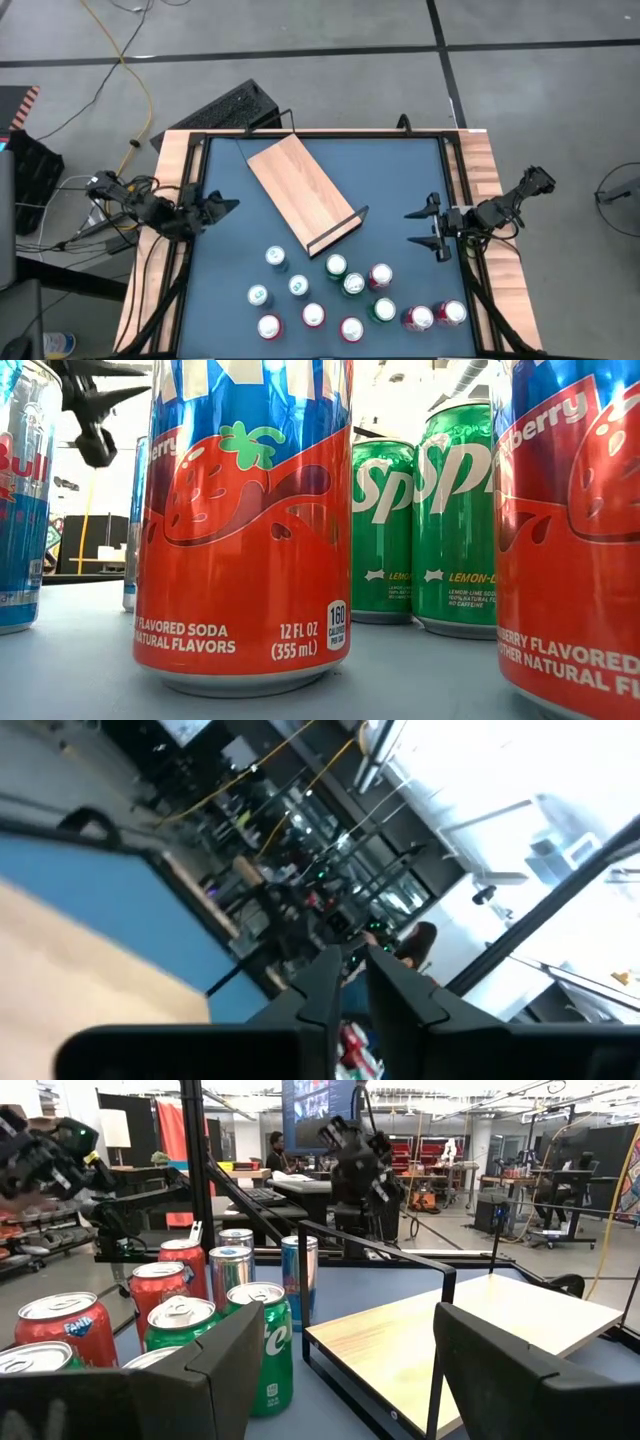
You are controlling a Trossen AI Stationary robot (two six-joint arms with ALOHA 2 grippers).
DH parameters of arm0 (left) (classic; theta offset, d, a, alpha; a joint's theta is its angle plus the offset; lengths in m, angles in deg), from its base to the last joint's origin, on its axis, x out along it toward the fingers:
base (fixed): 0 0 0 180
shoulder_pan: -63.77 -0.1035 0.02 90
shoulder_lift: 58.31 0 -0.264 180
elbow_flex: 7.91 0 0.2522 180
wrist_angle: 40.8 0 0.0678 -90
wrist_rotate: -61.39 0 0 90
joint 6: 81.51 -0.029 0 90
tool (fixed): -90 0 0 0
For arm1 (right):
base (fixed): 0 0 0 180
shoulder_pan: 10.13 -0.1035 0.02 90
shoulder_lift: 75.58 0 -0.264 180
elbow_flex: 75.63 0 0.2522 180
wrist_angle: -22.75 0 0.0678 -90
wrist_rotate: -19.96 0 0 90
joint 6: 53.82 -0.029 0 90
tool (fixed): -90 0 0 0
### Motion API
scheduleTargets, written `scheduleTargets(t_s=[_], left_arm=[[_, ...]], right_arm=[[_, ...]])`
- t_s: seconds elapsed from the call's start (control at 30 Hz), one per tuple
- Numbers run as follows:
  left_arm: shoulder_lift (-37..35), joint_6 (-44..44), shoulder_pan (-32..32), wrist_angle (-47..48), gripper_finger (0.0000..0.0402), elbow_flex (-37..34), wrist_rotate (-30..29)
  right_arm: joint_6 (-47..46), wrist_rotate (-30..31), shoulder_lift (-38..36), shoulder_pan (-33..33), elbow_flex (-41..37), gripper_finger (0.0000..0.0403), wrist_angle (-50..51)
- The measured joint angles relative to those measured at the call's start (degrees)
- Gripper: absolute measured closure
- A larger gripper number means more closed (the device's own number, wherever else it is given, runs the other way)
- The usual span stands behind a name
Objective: Place canned beverage on shelf
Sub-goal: Put the top right blue soda can on the shelf
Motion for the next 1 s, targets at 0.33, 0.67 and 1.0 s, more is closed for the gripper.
scheduleTargets(t_s=[0.33,0.67,1.0], left_arm=[[7.72,-10.45,0.00,-0.17,0.0264,12.08,2.50],[31.17,-18.53,0.02,23.95,0.0226,38.90,1.52],[55.84,-9.13,-0.77,69.11,0.0228,65.28,5.45]], right_arm=[[0.00,0.11,0.00,0.00,-0.01,0.0121,-1.73],[-15.00,5.90,0.00,0.00,-0.01,0.0121,-1.57],[-15.08,5.92,0.00,0.00,-0.01,0.0121,-1.20]])
